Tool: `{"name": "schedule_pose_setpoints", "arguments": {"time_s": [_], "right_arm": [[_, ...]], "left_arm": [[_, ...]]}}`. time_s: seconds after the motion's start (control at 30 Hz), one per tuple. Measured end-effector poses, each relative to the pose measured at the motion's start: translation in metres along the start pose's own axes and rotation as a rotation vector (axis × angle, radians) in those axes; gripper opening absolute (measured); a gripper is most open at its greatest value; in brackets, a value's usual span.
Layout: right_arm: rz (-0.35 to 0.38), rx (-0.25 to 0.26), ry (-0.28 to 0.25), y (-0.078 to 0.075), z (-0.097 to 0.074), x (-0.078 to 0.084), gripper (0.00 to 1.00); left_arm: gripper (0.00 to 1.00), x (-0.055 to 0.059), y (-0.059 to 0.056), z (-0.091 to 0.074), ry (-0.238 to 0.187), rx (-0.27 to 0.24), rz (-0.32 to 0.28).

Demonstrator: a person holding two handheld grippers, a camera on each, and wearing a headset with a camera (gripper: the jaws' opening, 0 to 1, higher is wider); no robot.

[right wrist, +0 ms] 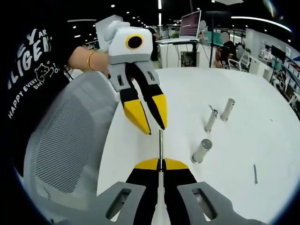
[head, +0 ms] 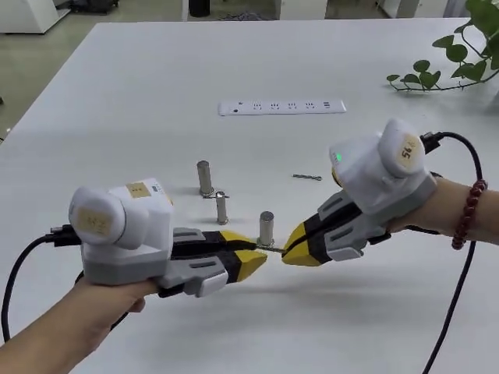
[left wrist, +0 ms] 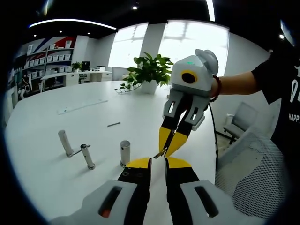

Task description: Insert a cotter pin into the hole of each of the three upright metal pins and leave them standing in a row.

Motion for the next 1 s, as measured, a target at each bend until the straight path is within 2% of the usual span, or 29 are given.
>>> {"name": "schedule_pose_setpoints", "arguments": {"time_s": [0.1, 0.27, 0.3, 0.47, 0.5, 0.8, 0.87, 1.0], "right_arm": [[-0.003, 0.018, 0.032, -0.004, -0.003, 0.002, 0.0], [0.002, 0.038, 0.067, -0.012, -0.005, 0.003, 0.0], [0.004, 0.043, 0.074, -0.02, -0.006, 0.004, 0.0], [0.0, 0.05, 0.103, -0.03, -0.008, 0.006, 0.0], [0.0, 0.052, 0.107, -0.03, -0.008, 0.006, 0.0], [-0.006, 0.062, 0.156, -0.036, -0.009, 0.011, 0.0], [0.022, 0.068, 0.167, -0.039, -0.008, 0.012, 0.0], [0.022, 0.071, 0.189, -0.042, -0.007, 0.014, 0.0]], "left_arm": [[0.1, 0.001, 0.003, 0.001, -0.004, -0.037, 0.015], [0.12, 0.008, 0.008, 0.006, 0.0, -0.112, 0.019], [0.13, 0.009, 0.009, 0.007, -0.003, -0.126, 0.026], [0.15, 0.014, 0.011, 0.013, -0.004, -0.176, 0.02], [0.14, 0.015, 0.011, 0.014, 0.006, -0.183, 0.021], [0.16, 0.023, 0.017, 0.027, 0.009, -0.267, 0.012], [0.15, 0.024, 0.02, 0.03, 0.01, -0.291, -0.001], [0.15, 0.027, 0.023, 0.038, 0.019, -0.31, 0.003]]}}
Point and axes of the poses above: the centre of the closed fingertips' face, and the gripper's own axes: z roughly forward along the fingers, y roughly to its left, x roughly out of its underside, the point moved 9 cm from there along -z, roughly backward along the fingers, and after that the axes turned 7 degrees about -y, right-handed, at the moved point
